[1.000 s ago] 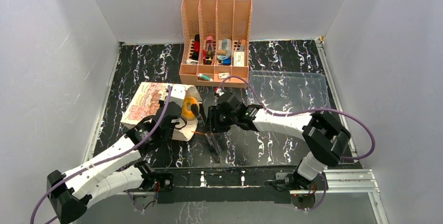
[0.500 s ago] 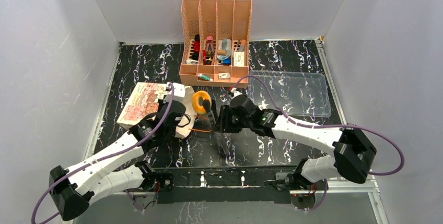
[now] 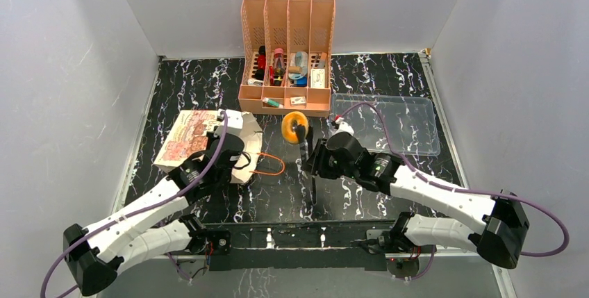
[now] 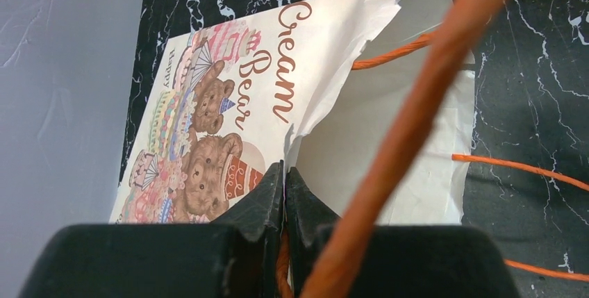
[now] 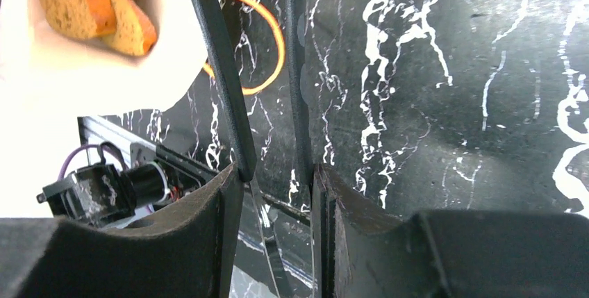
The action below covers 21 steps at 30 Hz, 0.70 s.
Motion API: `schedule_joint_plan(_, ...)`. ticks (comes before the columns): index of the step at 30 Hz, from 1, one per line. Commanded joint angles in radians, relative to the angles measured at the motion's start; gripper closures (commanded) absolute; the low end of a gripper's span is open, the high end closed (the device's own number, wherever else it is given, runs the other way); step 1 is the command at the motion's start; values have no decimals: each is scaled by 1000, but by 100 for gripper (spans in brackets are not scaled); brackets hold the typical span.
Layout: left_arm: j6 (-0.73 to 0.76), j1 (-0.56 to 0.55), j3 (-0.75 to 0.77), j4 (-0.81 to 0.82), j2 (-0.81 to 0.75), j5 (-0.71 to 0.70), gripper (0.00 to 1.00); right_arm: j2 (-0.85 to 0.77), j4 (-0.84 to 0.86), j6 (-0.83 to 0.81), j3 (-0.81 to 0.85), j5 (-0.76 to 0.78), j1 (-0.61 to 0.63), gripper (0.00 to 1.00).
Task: Take the fake bread out of the paper bag
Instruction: Place the fake bread in the container.
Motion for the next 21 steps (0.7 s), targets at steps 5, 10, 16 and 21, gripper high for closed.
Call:
schedule_joint_plan(5, 19, 0, 22, -56, -100, 29, 100, -59, -13, 62, 2, 171, -57, 100)
schedule_joint_plan(10, 29, 1, 22, -61, -132, 67, 100, -58, 18, 49, -17, 153, -160, 100)
schedule_joint_plan(16, 49, 0, 27, -57, -133, 98, 100, -41, 82, 14, -38, 78, -321, 100)
schedule_joint_plan(21, 70, 0, 31, -50, -129, 110, 100, 28, 157, -8, -60, -11, -455, 100)
